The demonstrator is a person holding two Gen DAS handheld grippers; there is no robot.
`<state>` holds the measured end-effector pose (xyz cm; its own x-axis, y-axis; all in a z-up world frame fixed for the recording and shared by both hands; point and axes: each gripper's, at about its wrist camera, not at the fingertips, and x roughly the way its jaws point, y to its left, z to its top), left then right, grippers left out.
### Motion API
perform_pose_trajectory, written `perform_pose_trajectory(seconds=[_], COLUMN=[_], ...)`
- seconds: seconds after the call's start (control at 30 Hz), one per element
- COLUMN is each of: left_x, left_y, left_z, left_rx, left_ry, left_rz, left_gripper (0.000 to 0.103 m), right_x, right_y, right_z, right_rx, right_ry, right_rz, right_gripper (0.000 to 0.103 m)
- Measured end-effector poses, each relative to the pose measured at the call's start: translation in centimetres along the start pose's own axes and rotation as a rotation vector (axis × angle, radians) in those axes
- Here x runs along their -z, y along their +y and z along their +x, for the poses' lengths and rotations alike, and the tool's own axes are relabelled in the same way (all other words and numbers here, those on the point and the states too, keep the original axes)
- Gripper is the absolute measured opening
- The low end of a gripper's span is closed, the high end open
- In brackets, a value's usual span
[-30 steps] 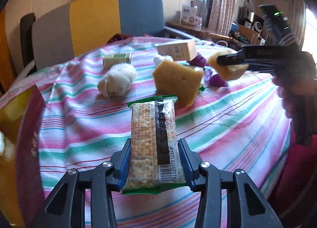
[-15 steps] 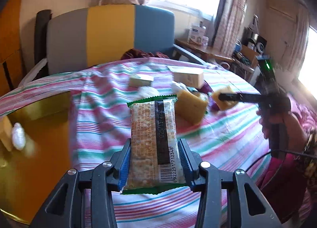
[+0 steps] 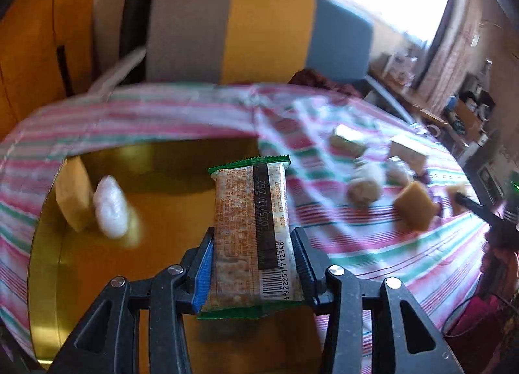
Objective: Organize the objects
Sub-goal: 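Carry the cracker packet into the tray and open the left tool while the right tool carries the sponge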
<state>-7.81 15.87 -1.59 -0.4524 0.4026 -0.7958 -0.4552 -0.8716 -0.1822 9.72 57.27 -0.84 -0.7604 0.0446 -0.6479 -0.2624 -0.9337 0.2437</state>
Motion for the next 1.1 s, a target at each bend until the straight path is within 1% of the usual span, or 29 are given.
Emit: perform_pose_trajectory(seconds=[0.07, 0.13, 0.27, 0.37, 0.43, 0.6, 0.67, 0.7, 0.73, 0.77, 0.83, 0.9, 0.97, 1.03, 1.1], left_x=[-0.3, -0.6, -1.5, -2.1, -2.3, -3.4, -3.6, -3.5, -3.4, -3.2, -2.9, -2.3, -1.6, -0.2, 1.1], left_y=[1.7, 3.3, 5.9, 7.3, 8.2, 8.8, 9.3, 9.4, 9.4, 9.4, 9.5, 9.6, 9.8, 10.0, 10.3], left_z=[1.2, 2.4, 5.2, 7.0, 7.4, 7.9, 8.0, 7.9, 7.5, 6.9, 5.4, 3.5, 1.6, -0.3, -1.5], left_rx=[-0.002, -0.026, -0.074, -0.094, -0.121, -0.198, -0.195, -0.180, -0.149, -0.108, -0.048, -0.009, -0.004, -0.014, -0.015], left_ry=[0.052, 0.086, 0.159, 0.208, 0.202, 0.183, 0.195, 0.203, 0.205, 0.193, 0.152, 0.096, 0.032, -0.036, -0.072], left_rz=[-0.043, -0.070, -0.104, -0.140, -0.160, -0.150, -0.170, -0.182, -0.194, -0.210, -0.232, -0.247, -0.259, -0.273, -0.292], left_gripper=[0.045, 0.045, 0.045, 0.045, 0.045, 0.045, 0.045, 0.046, 0.046, 0.047, 0.048, 0.049, 0.049, 0.049, 0.050], right_x=[-0.2, -0.2, 0.1, 0.2, 0.2, 0.3, 0.4, 0.5, 0.6, 0.7, 0.9, 1.2, 1.4, 1.6, 1.8], right_y=[0.8, 1.7, 4.0, 6.4, 8.1, 13.2, 15.1, 16.1, 17.1, 17.7, 19.4, 21.0, 22.5, 24.0, 25.7], right_z=[-0.4, -0.5, -0.5, -0.5, -0.4, 0.0, 0.4, 0.7, 1.0, 1.1, 1.7, 2.5, 3.5, 4.4, 5.2], right_rx=[-0.011, -0.023, -0.084, -0.149, -0.191, -0.293, -0.331, -0.350, -0.365, -0.376, -0.395, -0.411, -0.429, -0.441, -0.458], right_ry=[-0.017, -0.009, 0.007, 0.009, 0.005, 0.013, 0.028, 0.038, 0.044, 0.048, 0.062, 0.081, 0.105, 0.127, 0.143], right_rz=[-0.026, -0.039, -0.018, -0.007, -0.014, -0.048, -0.058, -0.062, -0.069, -0.079, -0.105, -0.126, -0.135, -0.145, -0.162], right_gripper=[0.060, 0.060, 0.060, 0.060, 0.060, 0.060, 0.060, 0.060, 0.060, 0.060, 0.060, 0.060, 0.060, 0.060, 0.060])
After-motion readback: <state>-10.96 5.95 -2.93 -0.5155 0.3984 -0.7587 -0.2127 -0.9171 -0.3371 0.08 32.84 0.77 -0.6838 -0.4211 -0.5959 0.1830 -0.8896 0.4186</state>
